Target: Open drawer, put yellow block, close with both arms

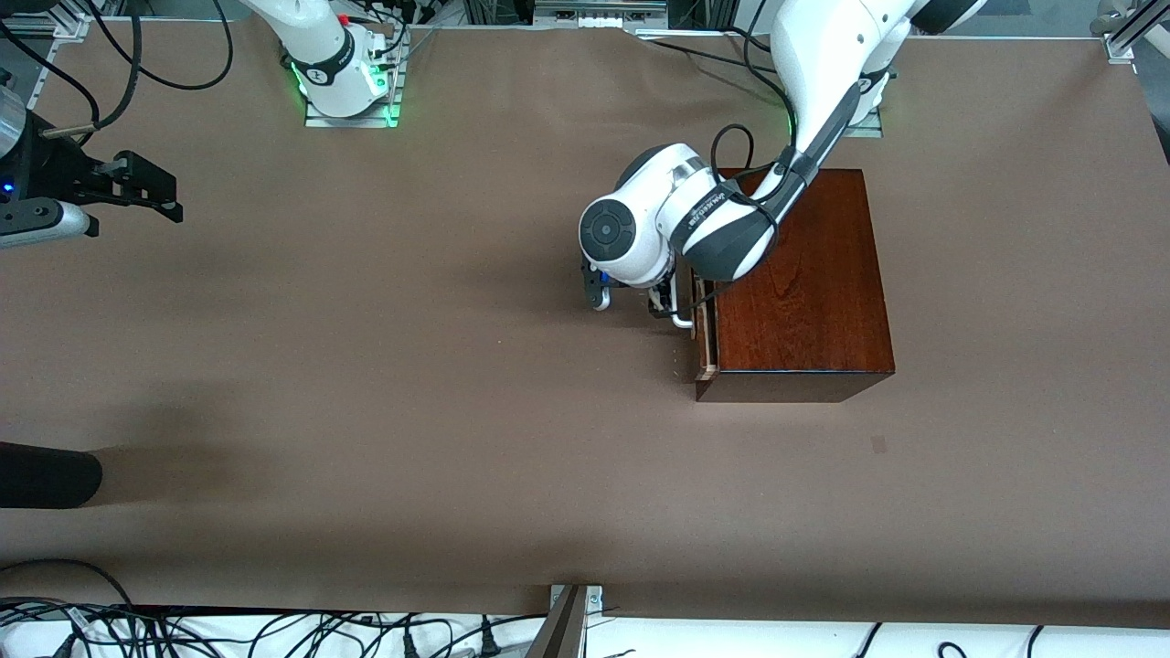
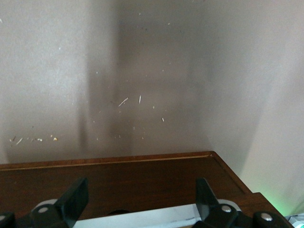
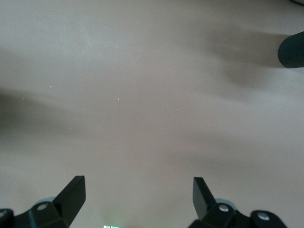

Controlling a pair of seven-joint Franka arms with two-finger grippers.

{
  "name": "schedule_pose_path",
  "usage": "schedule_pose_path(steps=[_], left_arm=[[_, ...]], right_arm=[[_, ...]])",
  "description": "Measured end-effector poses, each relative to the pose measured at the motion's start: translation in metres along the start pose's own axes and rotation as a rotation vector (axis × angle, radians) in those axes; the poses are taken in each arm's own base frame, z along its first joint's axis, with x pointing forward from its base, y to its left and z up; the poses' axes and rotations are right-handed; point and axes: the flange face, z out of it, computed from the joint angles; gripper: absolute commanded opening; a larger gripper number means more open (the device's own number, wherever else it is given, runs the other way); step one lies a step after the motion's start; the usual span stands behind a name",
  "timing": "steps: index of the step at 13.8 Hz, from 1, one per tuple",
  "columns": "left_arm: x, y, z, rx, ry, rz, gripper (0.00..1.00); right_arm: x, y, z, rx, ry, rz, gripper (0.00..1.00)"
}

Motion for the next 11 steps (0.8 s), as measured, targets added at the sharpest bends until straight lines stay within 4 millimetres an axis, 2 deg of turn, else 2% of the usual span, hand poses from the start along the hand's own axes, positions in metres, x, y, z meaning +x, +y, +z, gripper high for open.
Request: schedule_pose_path(steps=[4,9,10,11], left_arm=[[-0.018,-0.016,0.0,-0.016,0.01,-0.032,1.0],[-0.019,-0.016,-0.004,-0.012,0.018,-0.042,1.0],[-0.019,-0.015,-0.013,0.001,0.032,-0.057,1.0],[-0.019,-0.012,-0.031,0.022,0.056,-0.08,1.0]], right_arm=[[0.0,0.001,0.0,0.0,0.0,0.005,1.0],[0.0,0.002,0.0,0.0,0.0,0.043,1.0],[0.0,0.002,0.0,0.0,0.0,0.046,1.0],[0.0,0.002,0.0,0.0,0.0,0.047,1.0]])
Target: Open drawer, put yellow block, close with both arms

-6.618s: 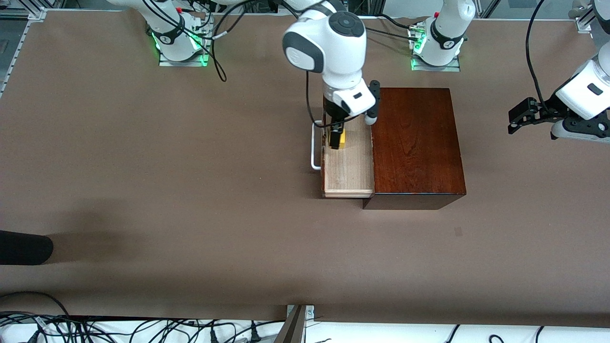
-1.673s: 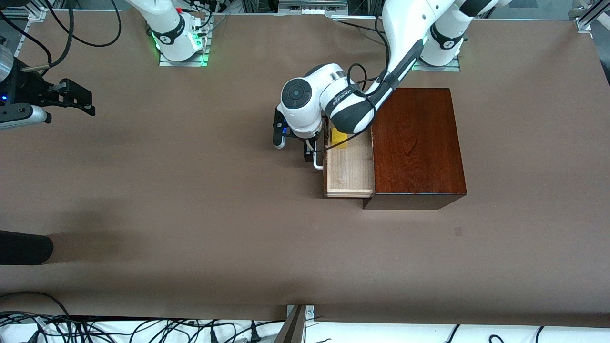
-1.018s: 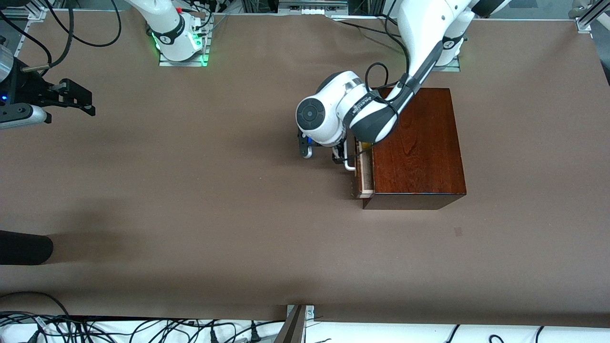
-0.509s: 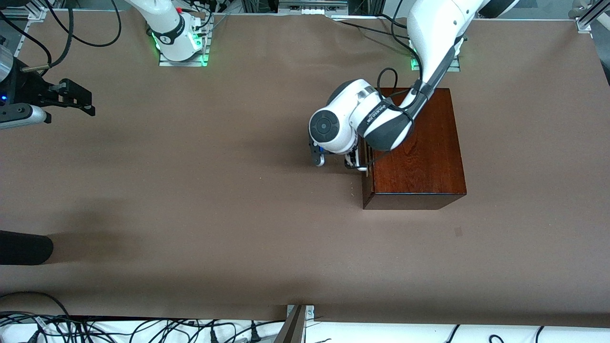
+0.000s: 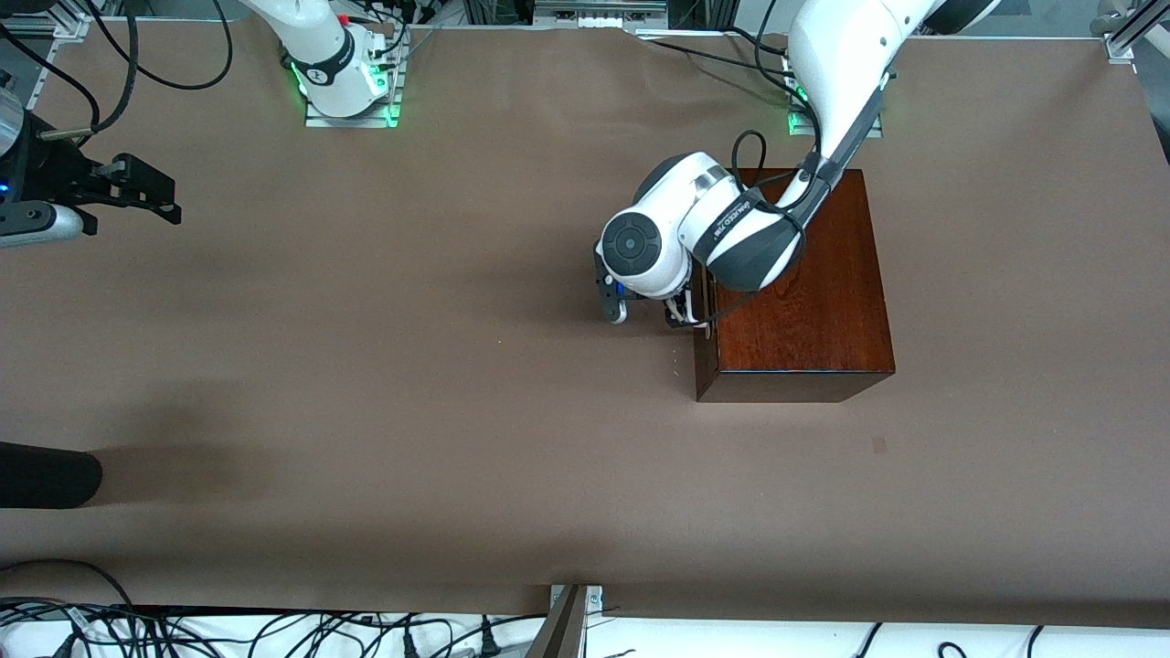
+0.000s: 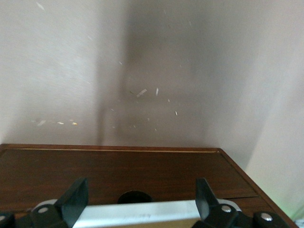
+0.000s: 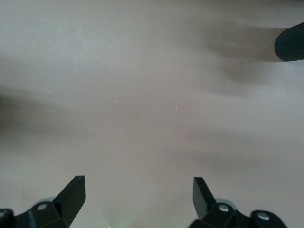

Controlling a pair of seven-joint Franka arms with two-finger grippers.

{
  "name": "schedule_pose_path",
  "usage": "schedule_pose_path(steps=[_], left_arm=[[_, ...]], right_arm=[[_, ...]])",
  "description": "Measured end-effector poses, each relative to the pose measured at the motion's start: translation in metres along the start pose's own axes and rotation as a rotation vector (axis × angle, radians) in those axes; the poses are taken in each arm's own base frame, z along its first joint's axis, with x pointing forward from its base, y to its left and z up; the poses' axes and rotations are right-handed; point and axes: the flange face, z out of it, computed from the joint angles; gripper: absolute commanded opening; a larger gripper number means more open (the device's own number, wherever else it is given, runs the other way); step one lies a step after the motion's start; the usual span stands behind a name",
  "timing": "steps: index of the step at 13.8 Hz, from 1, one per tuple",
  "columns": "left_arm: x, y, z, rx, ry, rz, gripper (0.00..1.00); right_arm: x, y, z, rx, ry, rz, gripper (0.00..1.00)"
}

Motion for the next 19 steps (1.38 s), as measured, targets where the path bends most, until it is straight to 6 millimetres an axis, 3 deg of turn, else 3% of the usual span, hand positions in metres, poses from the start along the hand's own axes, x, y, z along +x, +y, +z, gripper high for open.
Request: schedule_pose_path(steps=[2,4,6,8,11,13,17,19], left_arm=[[0.004,0.022,-0.055,0.054,0.074,-0.095,1.0],[-0.008,0.051,-0.119,0.104,0.144,-0.205,1.0],[-0.045,0.07,-0.174,0.147,0.168,-0.287,1.0],[-0.108,0.06,-0.213,0.167,0.173,-0.398,1.0],[-0.228,-0.001,-0.223,0.104,0.139,-0.596,1.0],[-0.288,-0.032,-0.222,0.065,0.149,-0.668,1.0],[-0.36,-0.053,-0.241,0.076,0.275,-0.824,1.0],[-0.388,-0.054,-0.237,0.065,0.345,-0.97,1.0]], right_arm=[[0.0,0.0,0.0,0.0,0.0,0.004,1.0],[0.0,0.0,0.0,0.0,0.0,0.005,1.0],[0.0,0.001,0.0,0.0,0.001,0.008,1.0],[0.0,0.004,0.0,0.0,0.003,0.013,1.0],[0.001,0.005,-0.001,-0.001,0.013,0.016,1.0],[0.001,0.006,-0.001,-0.001,0.014,0.016,1.0],[0.001,0.006,-0.001,-0.001,0.015,0.017,1.0],[0.002,0.006,-0.001,-0.001,0.015,0.017,1.0]])
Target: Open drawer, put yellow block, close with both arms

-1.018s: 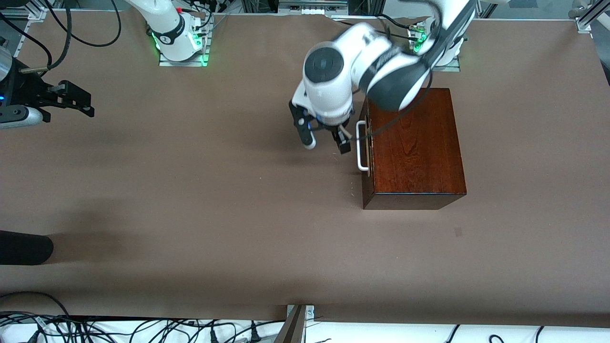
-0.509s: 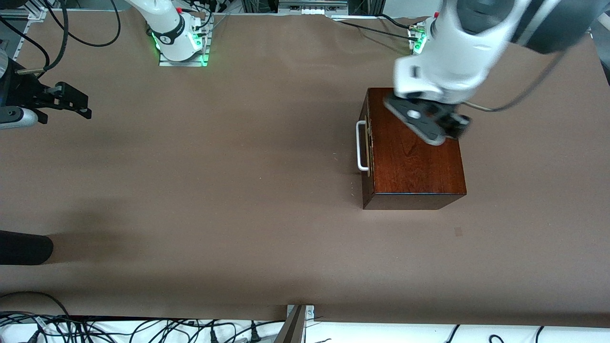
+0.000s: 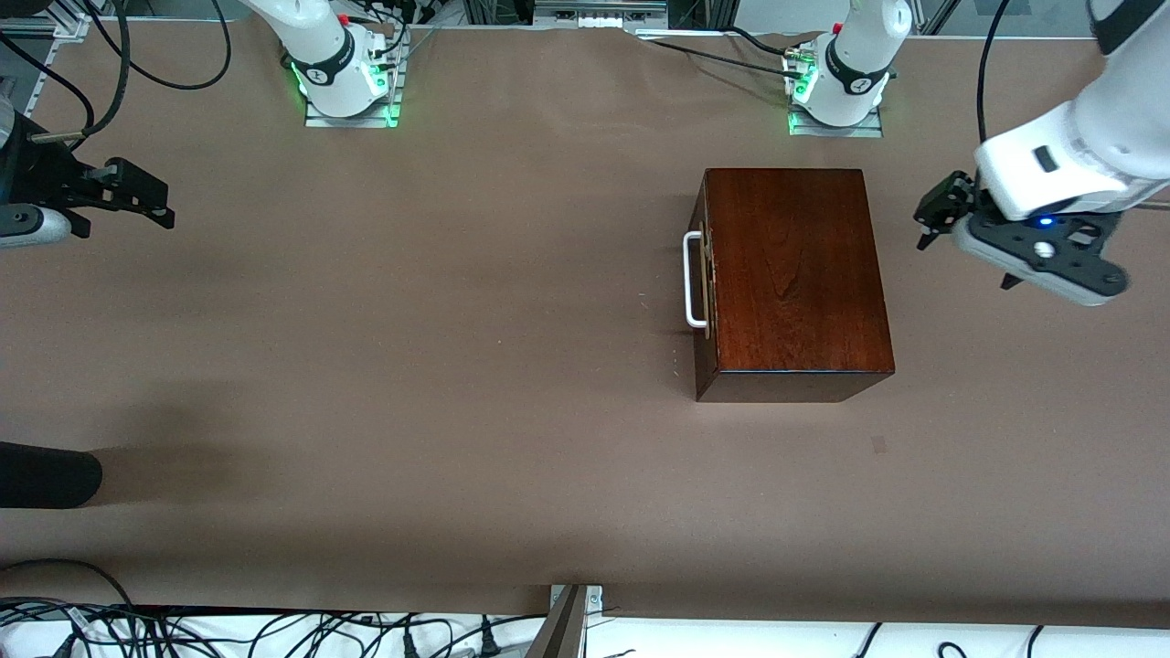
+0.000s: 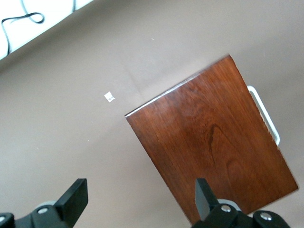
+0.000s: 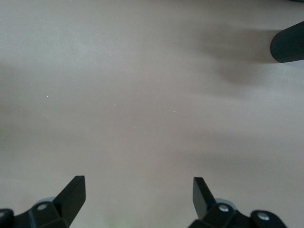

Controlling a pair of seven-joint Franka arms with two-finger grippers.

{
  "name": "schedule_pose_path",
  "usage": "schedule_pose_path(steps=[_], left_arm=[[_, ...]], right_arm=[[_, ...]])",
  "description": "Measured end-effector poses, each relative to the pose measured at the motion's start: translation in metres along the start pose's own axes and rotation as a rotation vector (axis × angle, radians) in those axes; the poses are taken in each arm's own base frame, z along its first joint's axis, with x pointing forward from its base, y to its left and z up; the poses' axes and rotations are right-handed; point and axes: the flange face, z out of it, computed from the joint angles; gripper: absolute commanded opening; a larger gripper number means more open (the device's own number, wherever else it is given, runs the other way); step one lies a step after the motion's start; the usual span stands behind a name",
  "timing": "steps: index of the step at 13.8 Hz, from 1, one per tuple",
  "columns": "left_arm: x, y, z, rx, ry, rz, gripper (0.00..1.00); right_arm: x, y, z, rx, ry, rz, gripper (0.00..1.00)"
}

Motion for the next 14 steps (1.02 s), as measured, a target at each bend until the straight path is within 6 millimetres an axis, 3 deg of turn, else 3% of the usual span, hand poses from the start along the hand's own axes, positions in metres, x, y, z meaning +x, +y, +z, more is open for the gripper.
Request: schedule_pose_path(steps=[4,7,14], left_arm=[[-0.051,-0.046,0.007,-0.01,0.047,-0.294,1.0],[-0.077,-0.065,0.014,-0.012,0.024,-0.391,1.0],[-0.079,-0.061,0.025,-0.019,-0.01,-0.407,1.0]], right_arm=[[0.0,0.0,0.0,0.0,0.0,0.0,1.0],[0.0,0.0,0.0,0.0,0.001,0.0,1.0],[0.0,0.0,0.0,0.0,0.004,0.0,1.0]])
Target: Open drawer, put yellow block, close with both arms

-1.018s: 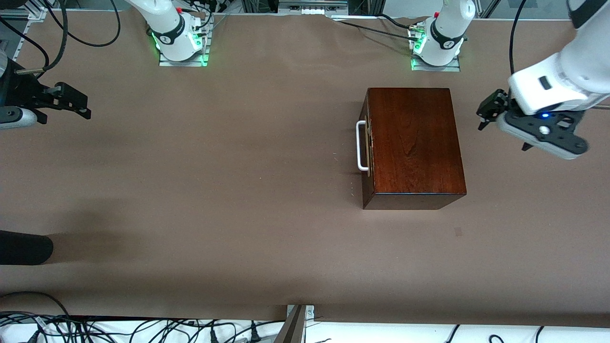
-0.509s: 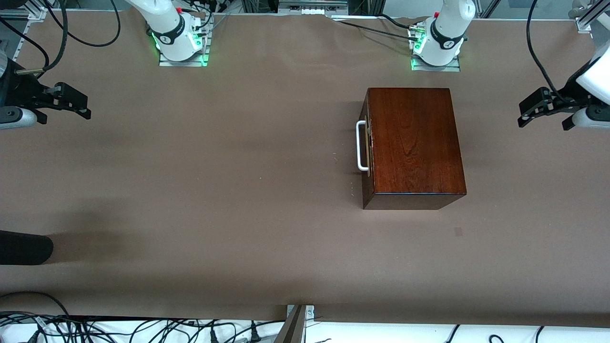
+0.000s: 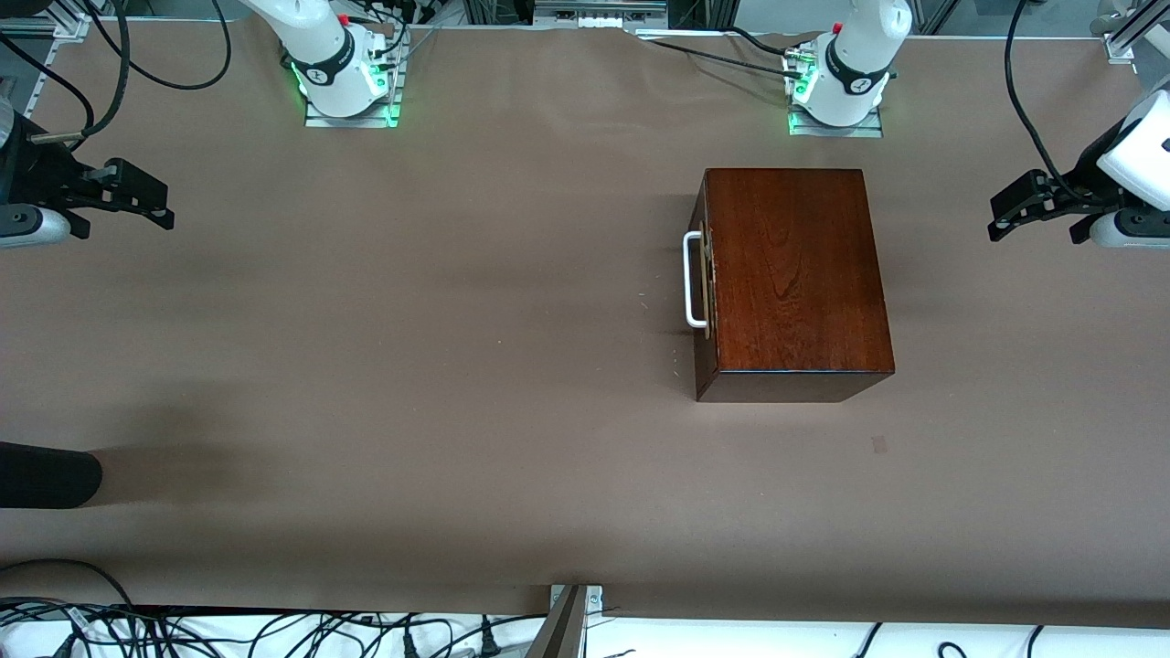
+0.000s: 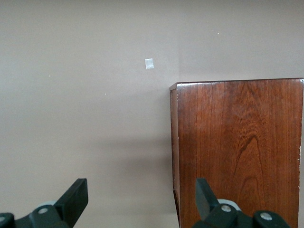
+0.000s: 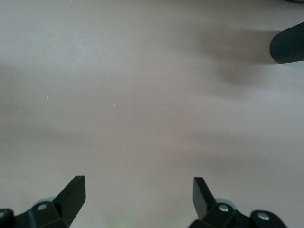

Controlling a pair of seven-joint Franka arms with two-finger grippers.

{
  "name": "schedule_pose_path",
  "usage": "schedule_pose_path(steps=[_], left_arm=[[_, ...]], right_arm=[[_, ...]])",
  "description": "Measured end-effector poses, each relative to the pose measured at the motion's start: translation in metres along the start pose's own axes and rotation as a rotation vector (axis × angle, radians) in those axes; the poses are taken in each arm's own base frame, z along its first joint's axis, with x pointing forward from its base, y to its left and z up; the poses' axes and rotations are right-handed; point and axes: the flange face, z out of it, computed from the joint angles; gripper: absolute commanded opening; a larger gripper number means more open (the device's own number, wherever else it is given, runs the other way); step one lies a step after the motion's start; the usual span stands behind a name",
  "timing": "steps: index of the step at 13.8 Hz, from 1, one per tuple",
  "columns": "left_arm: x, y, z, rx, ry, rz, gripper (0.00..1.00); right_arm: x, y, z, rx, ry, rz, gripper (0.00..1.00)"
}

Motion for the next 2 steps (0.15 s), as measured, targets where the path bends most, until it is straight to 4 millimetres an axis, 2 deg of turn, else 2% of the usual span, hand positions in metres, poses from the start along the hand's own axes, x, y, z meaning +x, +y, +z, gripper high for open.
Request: schedule_pose_path(steps=[2], left_arm=[[-0.0019,0.0,-0.0008,0.0,-0.007,0.0,1.0]], right_arm=[[0.0,0.0,0.0,0.0,0.0,0.0,1.0]])
